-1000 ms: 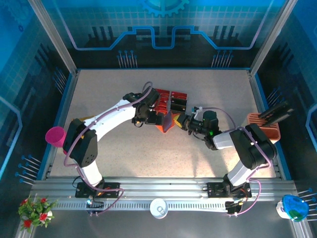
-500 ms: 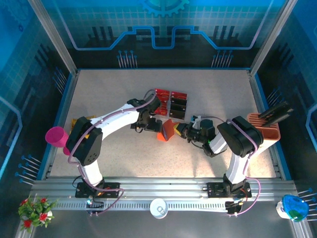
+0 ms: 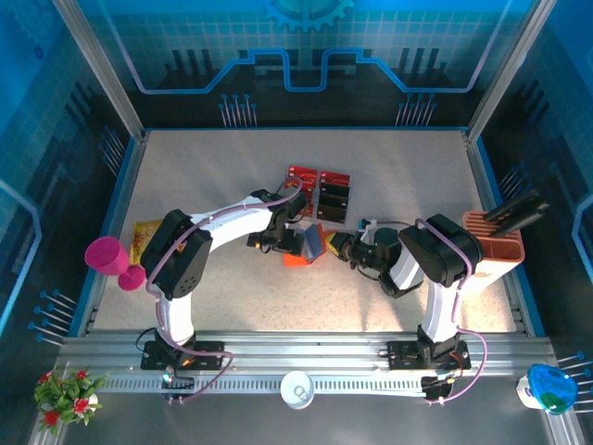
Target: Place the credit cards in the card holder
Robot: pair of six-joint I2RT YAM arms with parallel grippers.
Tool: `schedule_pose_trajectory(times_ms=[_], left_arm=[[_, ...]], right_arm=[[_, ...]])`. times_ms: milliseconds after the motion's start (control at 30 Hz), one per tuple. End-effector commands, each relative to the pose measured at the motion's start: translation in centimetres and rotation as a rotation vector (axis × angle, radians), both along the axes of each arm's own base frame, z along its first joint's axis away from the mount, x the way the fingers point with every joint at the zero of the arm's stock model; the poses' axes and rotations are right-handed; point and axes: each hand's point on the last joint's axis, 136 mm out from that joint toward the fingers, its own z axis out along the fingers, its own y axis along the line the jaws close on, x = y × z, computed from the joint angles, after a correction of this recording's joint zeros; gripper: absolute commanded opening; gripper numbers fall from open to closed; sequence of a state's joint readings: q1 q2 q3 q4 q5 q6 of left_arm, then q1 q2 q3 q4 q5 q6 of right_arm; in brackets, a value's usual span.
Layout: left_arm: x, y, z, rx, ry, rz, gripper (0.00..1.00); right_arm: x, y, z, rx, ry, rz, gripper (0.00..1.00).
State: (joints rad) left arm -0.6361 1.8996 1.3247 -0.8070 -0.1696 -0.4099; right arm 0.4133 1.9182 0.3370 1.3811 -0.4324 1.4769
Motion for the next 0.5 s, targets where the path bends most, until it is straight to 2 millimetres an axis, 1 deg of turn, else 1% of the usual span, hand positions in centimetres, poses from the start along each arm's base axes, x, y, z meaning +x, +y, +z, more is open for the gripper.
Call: schedule_pose_trajectory(times_ms=[0,100,333,467], left_arm=[[0.5,-0.4,0.1,0.022,-0.006,-0.029,0.99],[0.8,-0.8,0.2,0.002,-0.018,-0.026,0.99],[1.5,-2.3,2.0,-0.104,-0.079,-0.002,0.99],[1.5,-3.0,2.6,-0.162,-0.101,0.009,0.99]], right_arm=[[-0.7,0.3,-0.4,-0.005,-0.002,0.012,0.0],[-1.0,0.1,-0.6,-0.012,0.007,0.012,0.0],[-1.8,-0.2,-1.3,-0.039,0.044,0.014,0.0],[-2.3,-0.1,-1.8,-0.048,0.061,0.018,0.0]])
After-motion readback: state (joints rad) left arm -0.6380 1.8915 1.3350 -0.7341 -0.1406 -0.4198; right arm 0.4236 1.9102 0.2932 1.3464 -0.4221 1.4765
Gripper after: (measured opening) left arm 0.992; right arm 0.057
